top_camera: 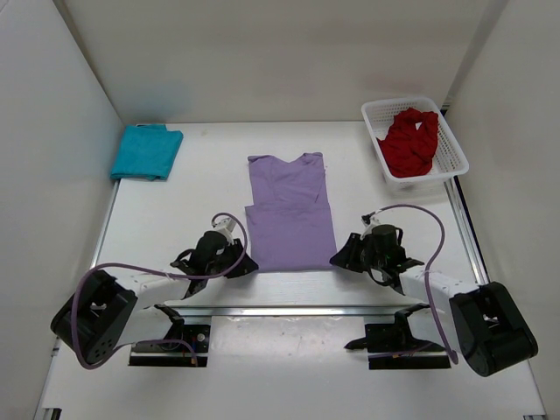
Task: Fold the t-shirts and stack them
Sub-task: Grab one side of the 2/3 rectangular tshirt with both arms, then fold the long partially folded tshirt into a neat square, then smooth out wrinkles on the folded tshirt
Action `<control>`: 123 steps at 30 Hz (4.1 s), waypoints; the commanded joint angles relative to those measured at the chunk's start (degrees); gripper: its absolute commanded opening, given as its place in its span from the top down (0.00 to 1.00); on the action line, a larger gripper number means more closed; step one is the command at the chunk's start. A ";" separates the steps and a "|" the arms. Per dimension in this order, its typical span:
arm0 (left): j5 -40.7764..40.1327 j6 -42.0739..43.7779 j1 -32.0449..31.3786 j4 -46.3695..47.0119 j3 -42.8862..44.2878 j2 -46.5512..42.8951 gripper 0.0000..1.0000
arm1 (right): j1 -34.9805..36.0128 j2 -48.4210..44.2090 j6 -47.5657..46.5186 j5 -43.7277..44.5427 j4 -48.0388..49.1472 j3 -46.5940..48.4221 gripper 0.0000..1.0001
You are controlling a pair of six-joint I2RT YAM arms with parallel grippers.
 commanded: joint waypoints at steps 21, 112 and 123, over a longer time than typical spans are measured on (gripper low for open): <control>6.09 1.10 1.27 -39.25 14.62 -32.00 1.00 | 13.40 -29.30 3.73 6.59 -32.29 11.65 1.00; 6.38 -6.02 21.52 7.96 27.03 22.52 0.50 | -7.27 43.78 -3.84 -14.17 -4.16 52.29 0.72; 1.09 4.89 17.55 -4.61 17.80 14.50 0.01 | 1.25 18.55 -0.15 -8.02 2.52 31.30 0.47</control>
